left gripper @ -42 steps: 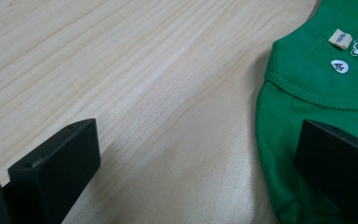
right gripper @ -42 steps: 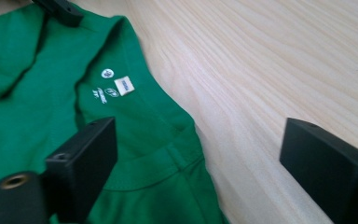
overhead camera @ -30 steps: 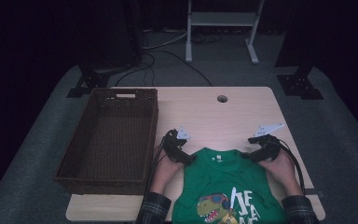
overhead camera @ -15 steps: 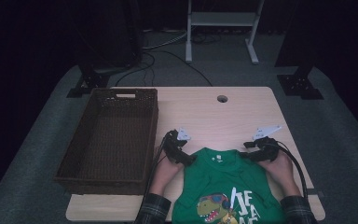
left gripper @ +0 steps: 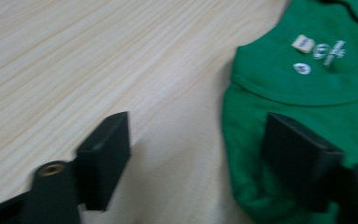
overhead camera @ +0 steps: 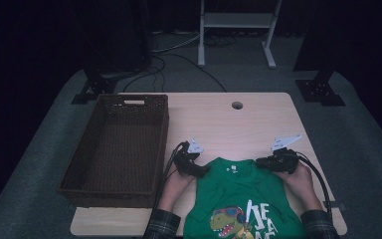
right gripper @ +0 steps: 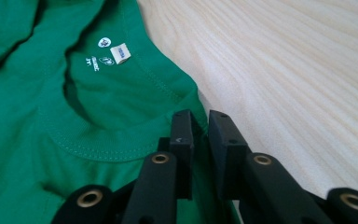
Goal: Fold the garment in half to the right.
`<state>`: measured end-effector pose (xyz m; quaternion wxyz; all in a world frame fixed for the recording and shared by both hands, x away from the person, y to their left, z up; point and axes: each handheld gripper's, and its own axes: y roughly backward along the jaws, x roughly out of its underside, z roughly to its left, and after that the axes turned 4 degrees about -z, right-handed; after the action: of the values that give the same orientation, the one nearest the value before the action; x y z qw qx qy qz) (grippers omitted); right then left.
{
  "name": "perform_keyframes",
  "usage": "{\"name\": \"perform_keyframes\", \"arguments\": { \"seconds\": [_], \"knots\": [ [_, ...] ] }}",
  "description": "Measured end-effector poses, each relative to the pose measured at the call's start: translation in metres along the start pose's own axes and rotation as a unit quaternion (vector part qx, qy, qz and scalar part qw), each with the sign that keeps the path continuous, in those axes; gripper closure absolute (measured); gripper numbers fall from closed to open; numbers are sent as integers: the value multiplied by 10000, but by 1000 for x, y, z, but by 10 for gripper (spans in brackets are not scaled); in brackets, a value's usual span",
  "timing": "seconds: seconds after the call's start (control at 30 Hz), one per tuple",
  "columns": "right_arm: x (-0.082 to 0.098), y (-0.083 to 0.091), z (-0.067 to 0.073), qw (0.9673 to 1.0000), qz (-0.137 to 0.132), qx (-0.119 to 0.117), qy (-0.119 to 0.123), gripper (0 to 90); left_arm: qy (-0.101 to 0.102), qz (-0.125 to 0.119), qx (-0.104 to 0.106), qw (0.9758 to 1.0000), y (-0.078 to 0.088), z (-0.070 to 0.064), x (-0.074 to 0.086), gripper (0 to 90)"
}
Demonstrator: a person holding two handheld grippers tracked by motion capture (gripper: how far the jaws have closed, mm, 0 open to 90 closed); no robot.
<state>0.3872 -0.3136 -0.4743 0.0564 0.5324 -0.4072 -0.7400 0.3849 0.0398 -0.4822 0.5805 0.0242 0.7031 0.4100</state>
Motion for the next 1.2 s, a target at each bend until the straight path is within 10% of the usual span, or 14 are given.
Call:
{"name": "perform_keyframes", "arguments": {
  "seconds": [0.4, 1.07, 1.2],
  "knots": [
    [-2, 0, 3, 9999, 80, 60, -75, 880, 68, -56, 380, 9992, 7, -13, 3, 880],
    [-37, -24, -28, 9950, 331, 732, -585, 891, 550, 265, -605, 9963, -19, 24, -26, 885],
    [-44, -29, -38, 9930, 383, 869, -707, 891, 367, 317, -945, 9943, -27, 26, -32, 885]
  ]
}}
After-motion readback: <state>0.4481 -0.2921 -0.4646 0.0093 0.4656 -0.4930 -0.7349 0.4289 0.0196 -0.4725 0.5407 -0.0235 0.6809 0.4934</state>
